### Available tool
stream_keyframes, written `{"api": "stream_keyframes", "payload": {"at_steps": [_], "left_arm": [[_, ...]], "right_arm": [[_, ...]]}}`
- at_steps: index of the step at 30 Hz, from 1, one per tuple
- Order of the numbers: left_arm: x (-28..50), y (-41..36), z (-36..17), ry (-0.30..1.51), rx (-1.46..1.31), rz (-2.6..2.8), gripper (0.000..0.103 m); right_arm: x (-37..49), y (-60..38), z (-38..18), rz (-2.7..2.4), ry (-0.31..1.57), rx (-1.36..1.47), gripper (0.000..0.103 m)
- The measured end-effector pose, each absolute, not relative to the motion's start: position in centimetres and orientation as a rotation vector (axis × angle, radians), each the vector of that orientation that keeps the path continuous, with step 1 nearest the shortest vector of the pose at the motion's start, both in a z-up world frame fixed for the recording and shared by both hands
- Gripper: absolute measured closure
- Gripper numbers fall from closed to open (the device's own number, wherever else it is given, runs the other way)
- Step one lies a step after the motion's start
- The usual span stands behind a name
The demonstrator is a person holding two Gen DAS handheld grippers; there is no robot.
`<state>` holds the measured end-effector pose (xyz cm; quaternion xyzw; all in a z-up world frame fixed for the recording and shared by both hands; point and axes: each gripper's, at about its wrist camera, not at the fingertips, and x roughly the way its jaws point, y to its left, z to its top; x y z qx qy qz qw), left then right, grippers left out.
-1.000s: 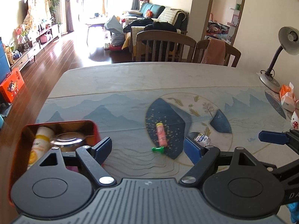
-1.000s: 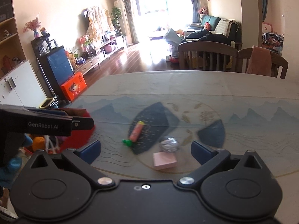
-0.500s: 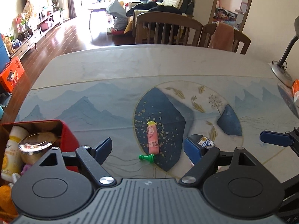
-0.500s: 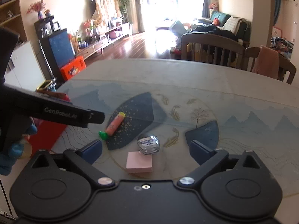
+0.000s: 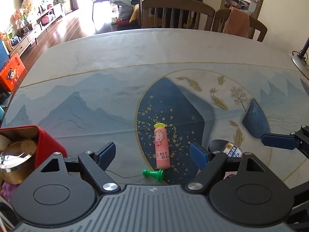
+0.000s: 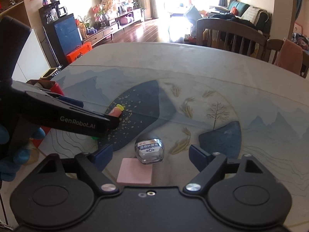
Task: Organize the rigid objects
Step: 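Move the left gripper toward the pink tube while the right approaches the clear bottle, then close the left gripper on the pink tube while the right grasps the clear bottle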
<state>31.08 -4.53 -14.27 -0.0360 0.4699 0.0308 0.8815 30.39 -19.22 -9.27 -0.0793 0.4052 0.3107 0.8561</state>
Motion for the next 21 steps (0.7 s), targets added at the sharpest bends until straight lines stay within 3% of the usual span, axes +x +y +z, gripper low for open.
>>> {"api": "stream_keyframes", "payload": {"at_steps": [7, 11, 21], "left_arm": [[31.9, -4.8, -15.1, 0.971, -0.049, 0.053, 0.02], [32.1, -5.1, -15.4, 0.976, -0.043, 0.033, 0.037], [32.3, -5.4, -15.7, 0.977, -0.042, 0.018, 0.059]], "right_arm": [[31.3, -18.5, -10.3, 0.665, 0.875, -0.173, 0.028], [31.7, -18.2, -10.7, 0.669, 0.883, -0.174, 0.034], [32.1, -17.7, -11.3, 0.667, 0.89, -0.183, 0.048]]}}
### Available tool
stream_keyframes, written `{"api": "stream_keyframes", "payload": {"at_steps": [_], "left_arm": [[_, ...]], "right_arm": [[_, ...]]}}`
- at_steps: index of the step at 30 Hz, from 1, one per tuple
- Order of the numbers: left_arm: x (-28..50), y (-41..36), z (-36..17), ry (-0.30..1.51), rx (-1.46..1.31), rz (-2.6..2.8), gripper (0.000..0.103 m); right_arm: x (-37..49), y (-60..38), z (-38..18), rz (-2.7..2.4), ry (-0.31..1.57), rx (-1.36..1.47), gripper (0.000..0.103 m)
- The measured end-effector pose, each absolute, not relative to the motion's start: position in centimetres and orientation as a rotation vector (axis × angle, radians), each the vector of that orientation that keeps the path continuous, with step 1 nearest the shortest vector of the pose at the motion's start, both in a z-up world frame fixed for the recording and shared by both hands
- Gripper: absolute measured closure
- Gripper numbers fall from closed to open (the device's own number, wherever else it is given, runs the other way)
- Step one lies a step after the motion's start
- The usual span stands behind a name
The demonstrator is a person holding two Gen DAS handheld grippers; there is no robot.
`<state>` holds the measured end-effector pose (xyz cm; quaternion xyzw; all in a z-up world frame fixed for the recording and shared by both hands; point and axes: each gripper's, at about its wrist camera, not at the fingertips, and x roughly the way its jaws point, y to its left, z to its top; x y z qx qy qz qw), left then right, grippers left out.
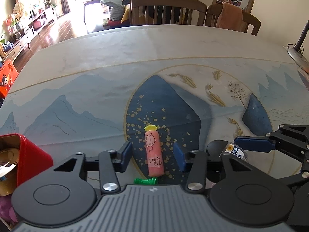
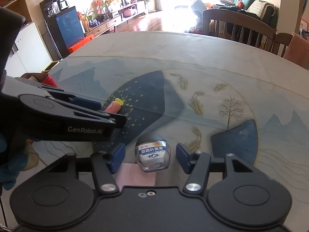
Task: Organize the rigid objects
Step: 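Close the left gripper on the pink tube while the right grasps the clear bottle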
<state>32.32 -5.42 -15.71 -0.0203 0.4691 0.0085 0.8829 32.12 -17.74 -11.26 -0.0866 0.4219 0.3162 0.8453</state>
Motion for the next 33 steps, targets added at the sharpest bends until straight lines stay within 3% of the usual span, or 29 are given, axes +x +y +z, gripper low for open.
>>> {"api": "stream_keyframes", "payload": {"at_steps": [4, 7, 11, 33], "left_arm": [[32.4, -5.4, -15.7, 0.973, -0.035, 0.031, 0.07], [32.3, -5.6, -15.8, 0.97, -0.009, 0.041, 0.074], [32.1, -6.5, -15.8, 0.959, 0.055, 0.036, 0.087], [29.7, -4.7, -12.7, 0.947, -0.027, 0.086, 0.088]], "right_arm": [[32.2, -17.7, -11.3, 0.662, 0.884, -0.187, 0.063], [32.1, -17.7, -11.2, 0.658, 0.878, -0.195, 0.065], [32.0, -17.8, -11.1, 0.652, 0.873, -0.192, 0.065], [28.8, -19.6, -6.2, 0.579, 0.82, -0.13, 0.065]]}}
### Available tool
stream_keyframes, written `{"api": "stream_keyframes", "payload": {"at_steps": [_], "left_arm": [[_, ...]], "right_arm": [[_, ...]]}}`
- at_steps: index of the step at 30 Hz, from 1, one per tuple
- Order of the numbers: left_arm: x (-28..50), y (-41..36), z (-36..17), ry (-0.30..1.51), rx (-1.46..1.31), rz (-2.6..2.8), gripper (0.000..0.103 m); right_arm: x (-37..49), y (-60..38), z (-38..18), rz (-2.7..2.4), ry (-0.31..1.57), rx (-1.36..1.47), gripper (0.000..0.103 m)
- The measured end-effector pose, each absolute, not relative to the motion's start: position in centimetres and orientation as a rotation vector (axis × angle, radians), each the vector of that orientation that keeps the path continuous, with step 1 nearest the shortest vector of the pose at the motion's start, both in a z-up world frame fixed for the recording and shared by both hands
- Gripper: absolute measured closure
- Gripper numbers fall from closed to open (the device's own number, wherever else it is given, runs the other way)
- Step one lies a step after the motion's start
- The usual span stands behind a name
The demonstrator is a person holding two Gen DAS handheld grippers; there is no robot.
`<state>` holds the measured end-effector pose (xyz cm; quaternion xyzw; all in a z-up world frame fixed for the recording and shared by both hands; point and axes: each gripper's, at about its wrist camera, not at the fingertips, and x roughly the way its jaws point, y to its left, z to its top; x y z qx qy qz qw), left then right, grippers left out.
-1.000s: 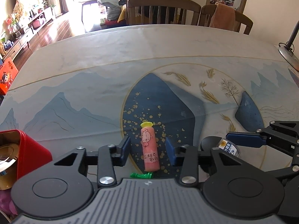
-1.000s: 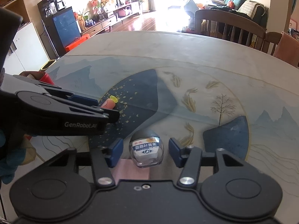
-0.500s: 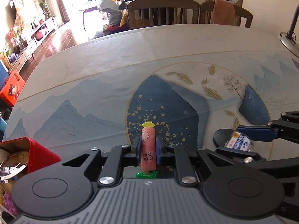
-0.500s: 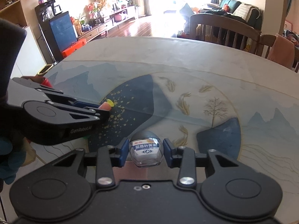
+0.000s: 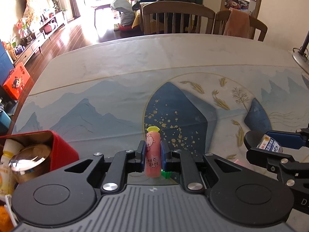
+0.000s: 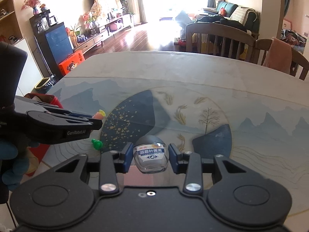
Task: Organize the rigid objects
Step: 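Close the left gripper on the pink tube while the right grasps the clear bottle, then carry the pink tube and clear bottle over the red box with both grippers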
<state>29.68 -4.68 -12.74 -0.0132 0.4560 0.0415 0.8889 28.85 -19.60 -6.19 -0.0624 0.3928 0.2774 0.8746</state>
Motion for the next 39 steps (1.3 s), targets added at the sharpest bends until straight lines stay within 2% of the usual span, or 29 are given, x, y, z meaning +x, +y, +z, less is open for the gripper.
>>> {"api": "stream_keyframes", "payload": {"at_steps": [19, 39], "left_arm": [[22.8, -2.3, -5.9, 0.861, -0.092, 0.048, 0.087], [16.3, 6.1, -2.7, 0.807, -0.135, 0.104, 0.087]], "right_arm": [[23.3, -16.7, -1.3, 0.628, 0.751, -0.118, 0.065], [18.4, -8.5, 1.3, 0.737, 0.681, -0.139, 0.065]]}}
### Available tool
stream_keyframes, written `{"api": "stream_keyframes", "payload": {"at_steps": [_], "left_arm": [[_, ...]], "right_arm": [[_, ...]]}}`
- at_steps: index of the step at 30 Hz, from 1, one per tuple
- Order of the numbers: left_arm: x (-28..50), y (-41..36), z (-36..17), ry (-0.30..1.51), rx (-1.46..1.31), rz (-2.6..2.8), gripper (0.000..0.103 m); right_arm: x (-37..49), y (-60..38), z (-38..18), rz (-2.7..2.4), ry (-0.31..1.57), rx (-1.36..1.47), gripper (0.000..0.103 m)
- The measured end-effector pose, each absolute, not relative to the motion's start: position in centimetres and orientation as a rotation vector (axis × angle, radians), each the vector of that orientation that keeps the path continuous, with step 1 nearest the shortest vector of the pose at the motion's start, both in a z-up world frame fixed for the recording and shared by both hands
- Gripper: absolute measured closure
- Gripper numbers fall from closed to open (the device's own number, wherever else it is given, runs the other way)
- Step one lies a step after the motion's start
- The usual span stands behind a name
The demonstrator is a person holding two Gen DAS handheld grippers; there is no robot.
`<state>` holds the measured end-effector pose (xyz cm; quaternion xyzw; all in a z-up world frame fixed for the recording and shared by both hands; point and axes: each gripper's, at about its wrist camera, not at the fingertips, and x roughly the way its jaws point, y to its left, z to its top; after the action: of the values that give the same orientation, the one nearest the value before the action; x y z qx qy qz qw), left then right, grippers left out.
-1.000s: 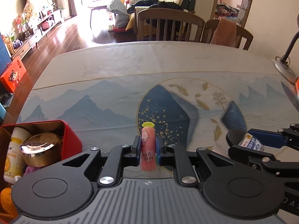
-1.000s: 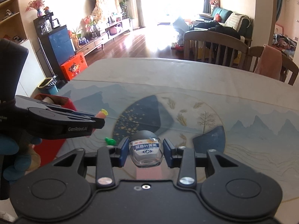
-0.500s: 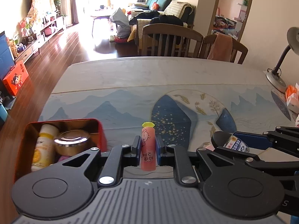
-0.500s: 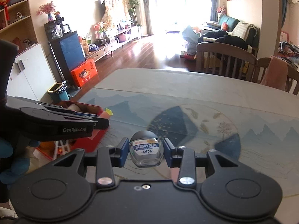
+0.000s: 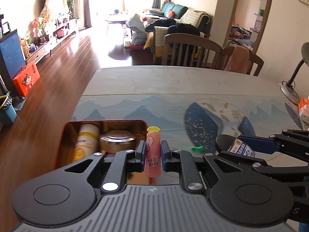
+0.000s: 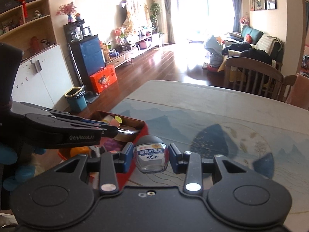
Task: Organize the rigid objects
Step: 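Carry the pink tube and clear bottle over the red box with both grippers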
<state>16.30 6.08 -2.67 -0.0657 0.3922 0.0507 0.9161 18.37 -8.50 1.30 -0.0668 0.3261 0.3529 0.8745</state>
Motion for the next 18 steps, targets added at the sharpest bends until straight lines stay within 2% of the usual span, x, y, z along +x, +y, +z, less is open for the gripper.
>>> {"api": "stream_keyframes", "payload": {"at_steps": [18], "left_arm": [[13.7, 14.8, -3.5, 0.826, -0.159, 0.185, 0.087]], "right_arm": [[17.8, -1.1, 0.2, 0.78, 0.696, -0.174, 0.065]]}}
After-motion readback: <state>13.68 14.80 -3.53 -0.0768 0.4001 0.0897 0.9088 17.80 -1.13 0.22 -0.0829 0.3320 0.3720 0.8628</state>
